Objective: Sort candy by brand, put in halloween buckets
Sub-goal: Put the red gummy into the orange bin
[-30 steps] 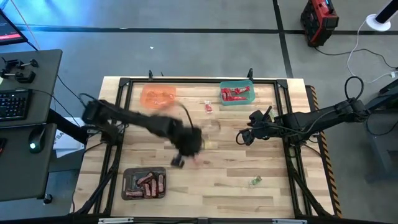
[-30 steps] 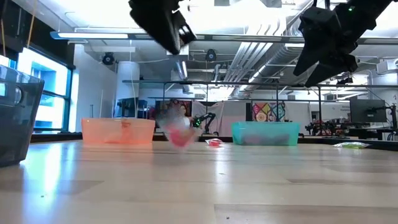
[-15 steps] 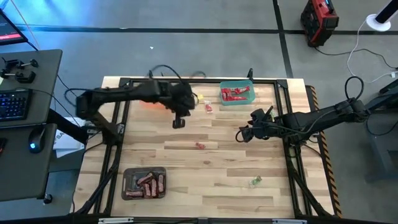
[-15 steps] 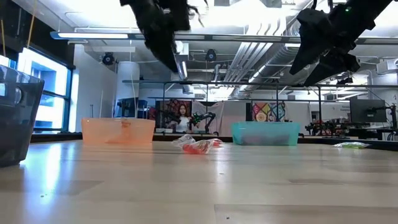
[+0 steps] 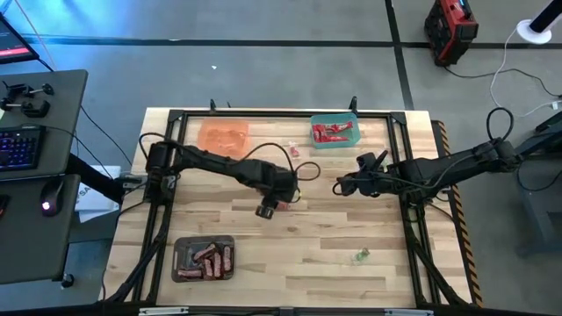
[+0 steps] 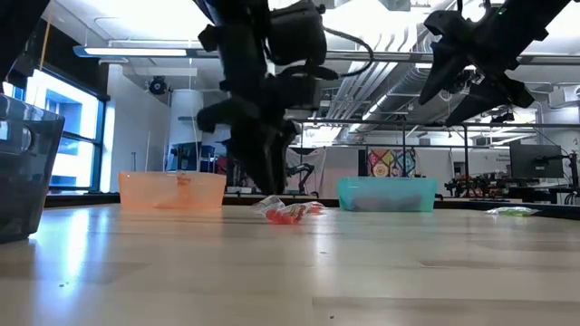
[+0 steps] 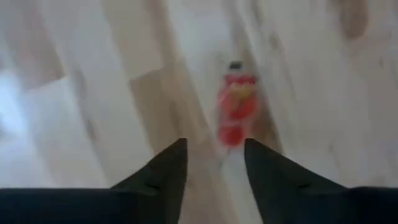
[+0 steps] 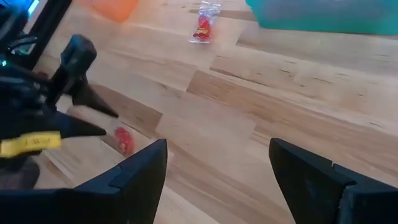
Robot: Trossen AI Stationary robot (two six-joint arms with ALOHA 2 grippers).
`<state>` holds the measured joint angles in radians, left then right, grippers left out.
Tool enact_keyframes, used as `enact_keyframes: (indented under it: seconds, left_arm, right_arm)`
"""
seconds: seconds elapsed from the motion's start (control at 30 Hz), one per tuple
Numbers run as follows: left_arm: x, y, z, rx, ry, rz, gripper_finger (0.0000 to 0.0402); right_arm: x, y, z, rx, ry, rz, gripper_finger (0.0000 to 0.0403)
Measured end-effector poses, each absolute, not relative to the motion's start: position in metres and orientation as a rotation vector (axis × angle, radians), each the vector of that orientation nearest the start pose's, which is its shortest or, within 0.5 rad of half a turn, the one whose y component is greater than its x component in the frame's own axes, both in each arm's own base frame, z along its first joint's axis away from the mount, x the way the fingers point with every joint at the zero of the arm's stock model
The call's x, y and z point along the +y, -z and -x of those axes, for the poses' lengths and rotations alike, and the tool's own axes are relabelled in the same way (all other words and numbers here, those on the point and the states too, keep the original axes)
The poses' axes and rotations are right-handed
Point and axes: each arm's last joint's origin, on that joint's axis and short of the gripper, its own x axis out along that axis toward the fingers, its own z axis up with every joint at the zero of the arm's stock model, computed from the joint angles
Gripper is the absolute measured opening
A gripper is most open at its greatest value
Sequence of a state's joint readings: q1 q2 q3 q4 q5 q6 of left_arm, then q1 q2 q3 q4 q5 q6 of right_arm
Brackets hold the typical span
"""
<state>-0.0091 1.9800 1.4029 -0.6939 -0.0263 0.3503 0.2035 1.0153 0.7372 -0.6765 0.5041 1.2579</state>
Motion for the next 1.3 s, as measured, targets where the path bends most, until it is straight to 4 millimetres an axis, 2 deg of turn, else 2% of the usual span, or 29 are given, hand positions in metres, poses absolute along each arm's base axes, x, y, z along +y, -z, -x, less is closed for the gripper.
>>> enact_keyframes:
  seconds: [0.13, 0.23, 0.37, 0.6, 0.7, 0.83, 0.9, 1.0, 1.07, 1.17, 1.3]
  left_arm:
    - [0.006, -0.179, -0.392, 1.219, 0.210, -0.245, 0.0189]
    - [0.015, -0.178, -0.390, 1.222, 0.251, -0.195, 0.0207]
    - [0.024, -0.167, -0.392, 1.229, 0.334, -0.137, 0.0210]
    - [0.031, -0.145, -0.395, 1.283, 0.332, -0.116, 0.0200]
    - [0.030, -0.145, -0.394, 1.285, 0.332, -0.112, 0.0162]
    - [0.028, -0.146, -0.395, 1.276, 0.326, -0.091, 0.0037]
    - [0.031, -0.150, -0.393, 1.277, 0.316, -0.030, 0.0015]
    - [0.039, -0.163, -0.385, 1.296, 0.299, -0.012, 0.0004]
    - [0.049, -0.179, -0.375, 1.307, 0.253, -0.029, 0.0002]
    - [0.072, -0.218, -0.356, 1.258, 0.144, -0.050, 0.0001]
    - [0.116, -0.272, -0.320, 1.129, -0.081, -0.033, 0.0000]
  right_arm:
    - [0.024, -0.241, -0.187, 0.570, 0.785, -0.822, 0.0275]
    - [0.024, -0.238, -0.190, 0.582, 0.794, -0.812, 0.0275]
    - [0.026, -0.232, -0.197, 0.604, 0.802, -0.803, 0.0275]
    - [0.030, -0.219, -0.210, 0.664, 0.784, -0.814, 0.0275]
    - [0.031, -0.220, -0.212, 0.650, 0.772, -0.824, 0.0275]
    - [0.030, -0.224, -0.210, 0.638, 0.758, -0.816, 0.0275]
    - [0.030, -0.226, -0.208, 0.631, 0.750, -0.814, 0.0275]
    - [0.029, -0.229, -0.206, 0.624, 0.741, -0.812, 0.0275]
    - [0.029, -0.230, -0.204, 0.624, 0.740, -0.812, 0.0275]
    - [0.028, -0.232, -0.202, 0.624, 0.732, -0.799, 0.0275]
    - [0.028, -0.232, -0.202, 0.625, 0.732, -0.788, 0.0275]
